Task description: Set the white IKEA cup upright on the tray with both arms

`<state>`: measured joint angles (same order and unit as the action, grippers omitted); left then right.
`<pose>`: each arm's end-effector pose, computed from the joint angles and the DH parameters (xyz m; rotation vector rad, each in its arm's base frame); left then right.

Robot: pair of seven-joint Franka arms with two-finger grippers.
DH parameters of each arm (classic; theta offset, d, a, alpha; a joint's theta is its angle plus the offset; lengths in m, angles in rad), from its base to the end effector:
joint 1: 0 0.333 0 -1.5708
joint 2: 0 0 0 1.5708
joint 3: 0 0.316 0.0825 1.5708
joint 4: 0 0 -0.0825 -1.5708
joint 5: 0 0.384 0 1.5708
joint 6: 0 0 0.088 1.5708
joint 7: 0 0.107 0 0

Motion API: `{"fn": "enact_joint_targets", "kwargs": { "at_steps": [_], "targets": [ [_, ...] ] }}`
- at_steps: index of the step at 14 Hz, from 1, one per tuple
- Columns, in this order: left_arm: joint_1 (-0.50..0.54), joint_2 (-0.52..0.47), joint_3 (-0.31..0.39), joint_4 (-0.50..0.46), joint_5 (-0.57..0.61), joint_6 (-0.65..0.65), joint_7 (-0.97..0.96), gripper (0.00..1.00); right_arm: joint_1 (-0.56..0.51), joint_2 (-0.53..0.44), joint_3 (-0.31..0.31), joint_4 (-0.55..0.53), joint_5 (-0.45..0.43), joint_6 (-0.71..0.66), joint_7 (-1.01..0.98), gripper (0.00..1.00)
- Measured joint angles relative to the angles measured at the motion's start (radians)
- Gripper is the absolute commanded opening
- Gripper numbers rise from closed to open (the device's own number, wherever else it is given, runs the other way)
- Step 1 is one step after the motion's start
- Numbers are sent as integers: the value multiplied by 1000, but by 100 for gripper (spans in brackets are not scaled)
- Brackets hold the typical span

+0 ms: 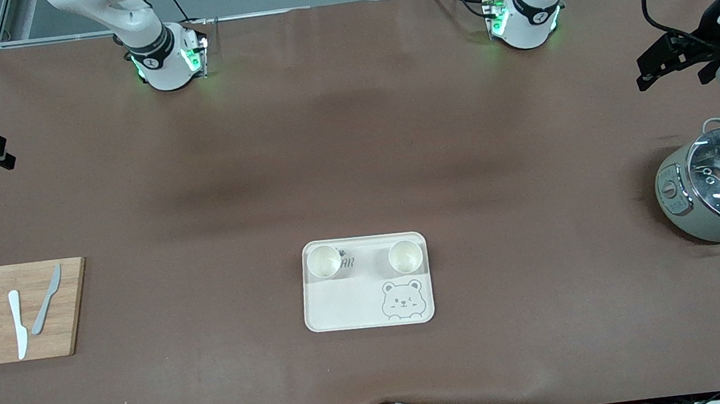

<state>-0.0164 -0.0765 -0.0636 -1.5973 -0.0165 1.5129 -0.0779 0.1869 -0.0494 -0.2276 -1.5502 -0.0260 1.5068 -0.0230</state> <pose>0.5228 -0.0452 0.6482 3.1306 -0.0044 -0.0140 0.5324 -0.0280 0.6547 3.1265 -0.0300 0.0066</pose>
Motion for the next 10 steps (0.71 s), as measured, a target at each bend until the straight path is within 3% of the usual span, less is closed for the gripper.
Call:
{"fn": "enact_joint_targets", "kwargs": {
  "at_steps": [10],
  "targets": [
    [0, 0, -5, 0, 0, -10, 0, 100, 6, 0, -2, 3, -10, -17, 12, 100]
  ]
}}
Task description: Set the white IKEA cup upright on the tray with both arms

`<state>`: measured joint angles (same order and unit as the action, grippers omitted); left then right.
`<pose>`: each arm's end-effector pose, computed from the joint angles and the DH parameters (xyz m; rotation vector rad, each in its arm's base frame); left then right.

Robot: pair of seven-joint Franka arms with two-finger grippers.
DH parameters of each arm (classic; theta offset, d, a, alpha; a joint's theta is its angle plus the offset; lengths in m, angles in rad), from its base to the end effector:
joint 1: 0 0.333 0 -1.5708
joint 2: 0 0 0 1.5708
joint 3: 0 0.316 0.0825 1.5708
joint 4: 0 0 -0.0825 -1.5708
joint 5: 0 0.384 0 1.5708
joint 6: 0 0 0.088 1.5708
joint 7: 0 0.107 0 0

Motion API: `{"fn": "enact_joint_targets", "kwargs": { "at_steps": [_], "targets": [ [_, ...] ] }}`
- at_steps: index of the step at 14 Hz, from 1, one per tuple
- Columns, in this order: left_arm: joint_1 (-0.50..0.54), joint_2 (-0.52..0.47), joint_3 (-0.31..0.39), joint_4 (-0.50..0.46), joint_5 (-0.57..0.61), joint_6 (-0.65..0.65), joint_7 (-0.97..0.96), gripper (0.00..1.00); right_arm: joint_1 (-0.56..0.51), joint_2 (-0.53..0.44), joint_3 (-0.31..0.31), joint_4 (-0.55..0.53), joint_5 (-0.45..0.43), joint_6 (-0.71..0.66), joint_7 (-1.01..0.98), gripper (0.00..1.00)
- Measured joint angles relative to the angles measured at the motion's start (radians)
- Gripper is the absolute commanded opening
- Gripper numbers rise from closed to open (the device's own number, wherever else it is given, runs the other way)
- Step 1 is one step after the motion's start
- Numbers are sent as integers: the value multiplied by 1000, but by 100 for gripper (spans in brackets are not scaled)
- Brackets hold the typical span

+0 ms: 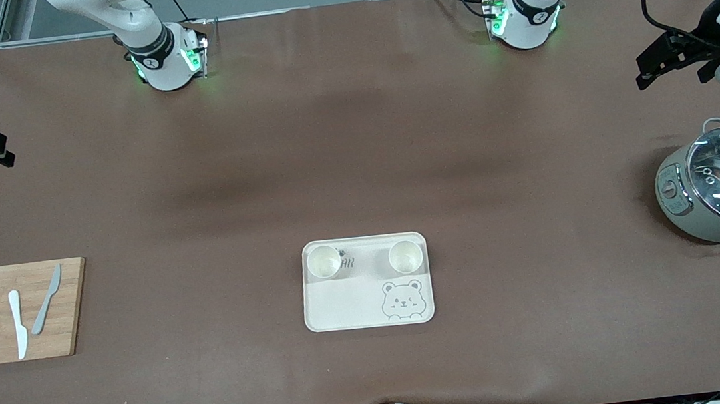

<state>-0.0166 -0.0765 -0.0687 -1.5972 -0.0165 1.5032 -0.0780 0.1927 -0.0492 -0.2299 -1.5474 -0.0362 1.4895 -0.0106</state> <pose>0.5215 -0.0480 0.6474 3.1317 -0.0126 -0.0290 0.5307 -0.0273 0.6544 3.1166 -0.0452 -0.0165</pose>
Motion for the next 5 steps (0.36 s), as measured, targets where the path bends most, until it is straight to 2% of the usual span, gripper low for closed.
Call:
{"fn": "enact_joint_targets", "kwargs": {
  "at_steps": [5],
  "targets": [
    [3, 0, -5, 2, 0, 0, 0, 100, -2, 0, -2, 0, 0, 0, 1, 100]
  ]
}}
